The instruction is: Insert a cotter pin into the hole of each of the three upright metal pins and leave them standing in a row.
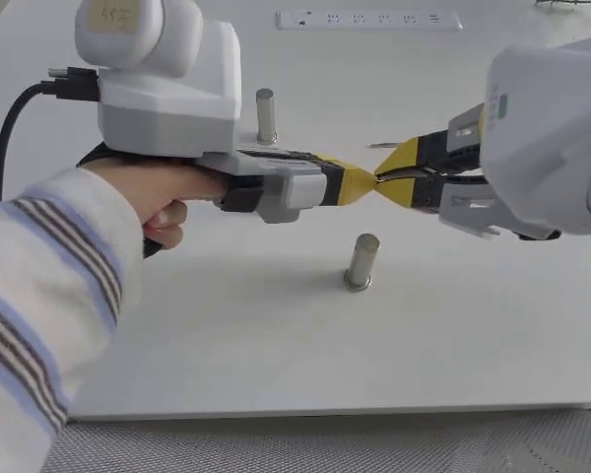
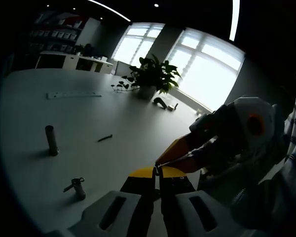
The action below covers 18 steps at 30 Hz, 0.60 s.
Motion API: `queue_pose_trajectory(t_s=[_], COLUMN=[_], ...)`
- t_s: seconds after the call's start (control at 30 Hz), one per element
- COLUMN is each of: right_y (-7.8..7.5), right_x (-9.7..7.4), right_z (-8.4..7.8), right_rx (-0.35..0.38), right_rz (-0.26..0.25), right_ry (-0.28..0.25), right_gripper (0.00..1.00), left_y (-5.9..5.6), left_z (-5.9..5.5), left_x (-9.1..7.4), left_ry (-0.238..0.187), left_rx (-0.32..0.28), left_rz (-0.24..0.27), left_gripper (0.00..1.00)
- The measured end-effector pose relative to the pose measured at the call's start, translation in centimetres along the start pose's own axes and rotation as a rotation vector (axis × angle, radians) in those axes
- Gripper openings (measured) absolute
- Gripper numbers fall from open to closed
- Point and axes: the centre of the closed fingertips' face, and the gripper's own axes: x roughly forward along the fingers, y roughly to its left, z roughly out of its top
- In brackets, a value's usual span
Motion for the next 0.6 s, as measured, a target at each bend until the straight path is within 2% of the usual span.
queue_pose_trajectory(t_s=[0.07, 0.2, 0.3, 0.33, 0.43, 0.6], right_y=[-0.1, 0.2, 0.6, 0.8, 1.0, 1.8], right_x=[-0.1, 0.1, 0.4, 0.5, 0.7, 0.6], right_z=[0.0, -0.3, -1.1, -1.4, -2.1, -2.0], right_rx=[0.008, 0.065, 0.143, 0.141, 0.166, 0.261], right_rz=[-0.003, 0.032, 0.052, 0.065, 0.079, 0.126], right_ry=[-0.003, -0.014, 0.018, 0.026, 0.034, 0.003], right_gripper=[0.00, 0.00, 0.01, 0.05, 0.09, 0.12], left_y=[0.0, 0.0, 0.0, -0.2, -0.3, -0.7], left_z=[0.1, -0.2, -0.5, -0.6, -1.2, -1.6], left_x=[0.1, 0.1, 0.2, 0.2, 0.0, -0.4], left_ry=[-0.003, 0.010, 0.023, 0.025, 0.047, 0.052], left_rx=[-0.023, -0.005, 0.008, 0.014, 0.059, 0.107], left_rz=[0.007, 0.007, 0.009, 0.011, 0.011, -0.001], left_gripper=[0.00, 0.00, 0.00, 0.00, 0.00, 0.00])
